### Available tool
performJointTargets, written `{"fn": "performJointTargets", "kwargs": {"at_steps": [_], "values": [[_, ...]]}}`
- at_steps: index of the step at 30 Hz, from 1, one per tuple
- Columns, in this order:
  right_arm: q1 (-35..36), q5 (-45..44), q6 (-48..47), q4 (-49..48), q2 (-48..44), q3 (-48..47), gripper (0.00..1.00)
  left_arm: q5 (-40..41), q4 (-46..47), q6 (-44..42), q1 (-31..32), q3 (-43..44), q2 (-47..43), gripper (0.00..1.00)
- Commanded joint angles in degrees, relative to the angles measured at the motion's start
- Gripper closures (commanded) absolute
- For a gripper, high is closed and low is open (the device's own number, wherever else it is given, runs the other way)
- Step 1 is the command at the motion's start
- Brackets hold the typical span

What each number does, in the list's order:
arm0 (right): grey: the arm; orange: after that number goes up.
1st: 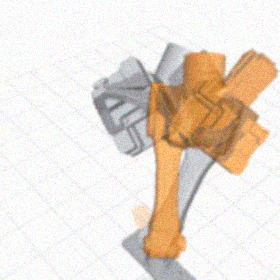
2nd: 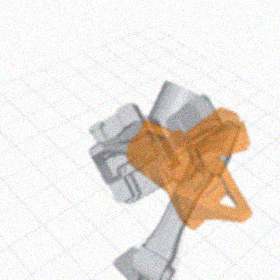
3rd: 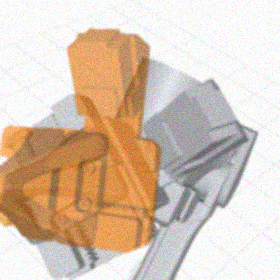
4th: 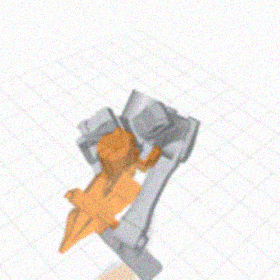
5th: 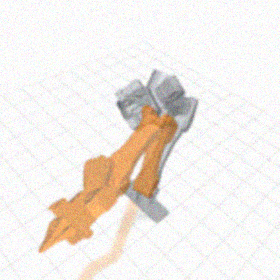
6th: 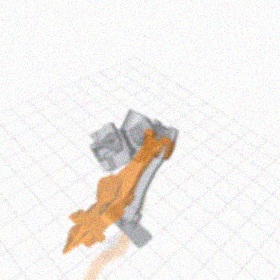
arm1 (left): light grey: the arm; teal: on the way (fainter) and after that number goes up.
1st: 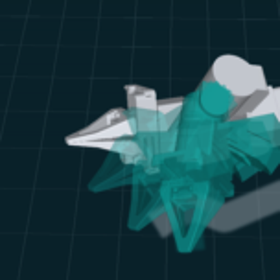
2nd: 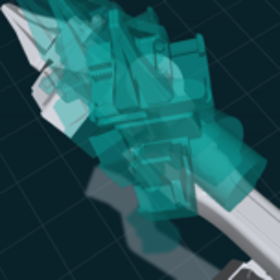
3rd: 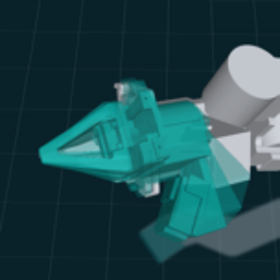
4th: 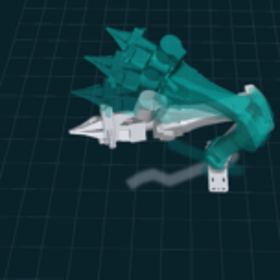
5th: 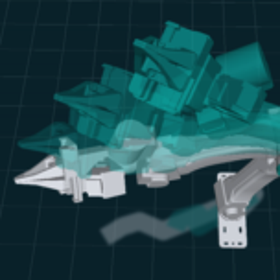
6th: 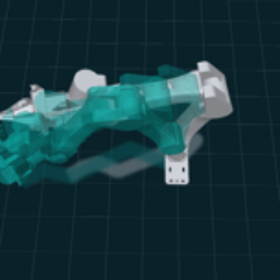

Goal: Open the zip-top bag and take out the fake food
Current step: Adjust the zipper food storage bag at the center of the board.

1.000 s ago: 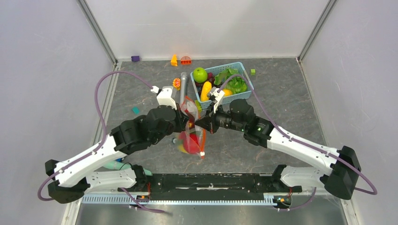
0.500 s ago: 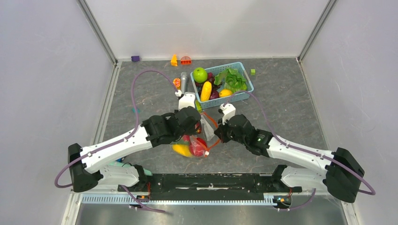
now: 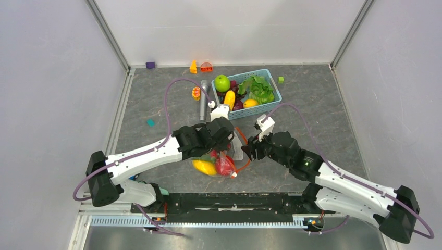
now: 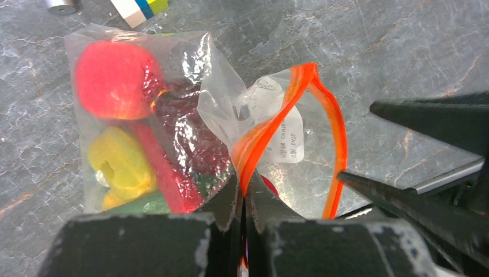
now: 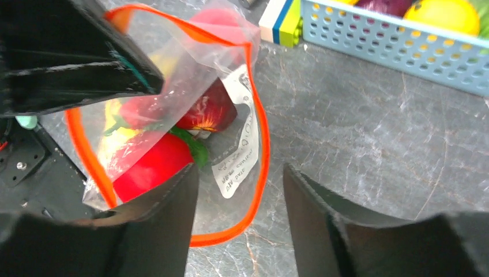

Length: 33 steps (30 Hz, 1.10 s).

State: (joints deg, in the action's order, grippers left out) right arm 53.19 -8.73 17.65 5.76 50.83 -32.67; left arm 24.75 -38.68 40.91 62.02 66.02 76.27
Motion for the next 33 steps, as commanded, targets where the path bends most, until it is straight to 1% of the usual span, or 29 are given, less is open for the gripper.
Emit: {"fn": "performJointTargets", "kwargs": {"at_steps": [1, 4, 6, 7, 10, 11, 13, 15, 17, 19, 21, 24, 29, 33], "values": [[-0.01, 4.97, -5.86, -0.65, -4.67, -2.75, 0.31, -1.07, 3.5, -2.06, 0.18, 2.23, 0.04, 0.98], [-0.1, 5.67, -7.44, -0.59, -7.49, -0.92, 0.2, -1.2, 3.78, -2.11, 0.18, 2.23, 0.43, 0.98], [-0.19, 4.37, -7.6, 1.43, -8.24, -0.51, 0.17, -1.11, 3.88, -2.09, 0.14, 2.28, 0.49, 0.98], [-0.25, 3.7, -7.51, 3.38, -8.1, -0.83, 0.14, -1.04, 4.03, -2.12, 0.2, 2.27, 0.49, 0.98], [-0.37, 6.16, -9.3, 8.85, -6.12, -3.76, 0.14, -0.93, 4.13, -2.32, 0.2, 2.49, 0.54, 0.98], [-0.29, 6.15, -9.01, 9.25, -5.56, -4.29, 0.15, -0.88, 4.14, -2.39, 0.19, 2.53, 0.57, 0.98], [-0.34, 4.08, -6.86, 11.57, -5.13, -6.54, 0.15, -0.85, 4.18, -2.57, 0.2, 2.71, 0.6, 0.98], [-0.34, 2.1, -6.76, 12.79, -6.04, -7.5, 0.11, -0.68, 4.05, -2.66, 0.21, 2.71, 0.43, 0.98], [-0.36, 0.33, -8.2, 12.41, -7.66, -7.08, 0.03, -0.42, 3.98, -2.55, 0.14, 2.55, 0.21, 0.98], [-0.37, 1.52, -10.96, 12.48, -8.49, -6.71, 0.02, -0.28, 3.97, -2.57, 0.17, 2.49, 0.1, 0.98], [-0.32, 0.43, -12.35, 13.15, -8.24, -7.58, 0.02, -0.23, 3.88, -2.58, 0.17, 2.45, 0.11, 0.98], [-0.35, -0.09, -12.24, 12.64, -9.49, -7.44, 0.02, -0.15, 3.87, -2.67, 0.15, 2.61, 0.26, 0.98], [-0.37, -6.61, -8.48, 14.52, -11.27, -8.19, 0.02, 0.12, 3.87, -2.69, 0.1, 2.62, 0.04, 0.98], [-0.36, -3.08, -4.54, 15.48, -10.04, -9.79, 0.02, -0.05, 3.88, -2.91, 0.07, 2.76, 0.17, 0.98]]}}
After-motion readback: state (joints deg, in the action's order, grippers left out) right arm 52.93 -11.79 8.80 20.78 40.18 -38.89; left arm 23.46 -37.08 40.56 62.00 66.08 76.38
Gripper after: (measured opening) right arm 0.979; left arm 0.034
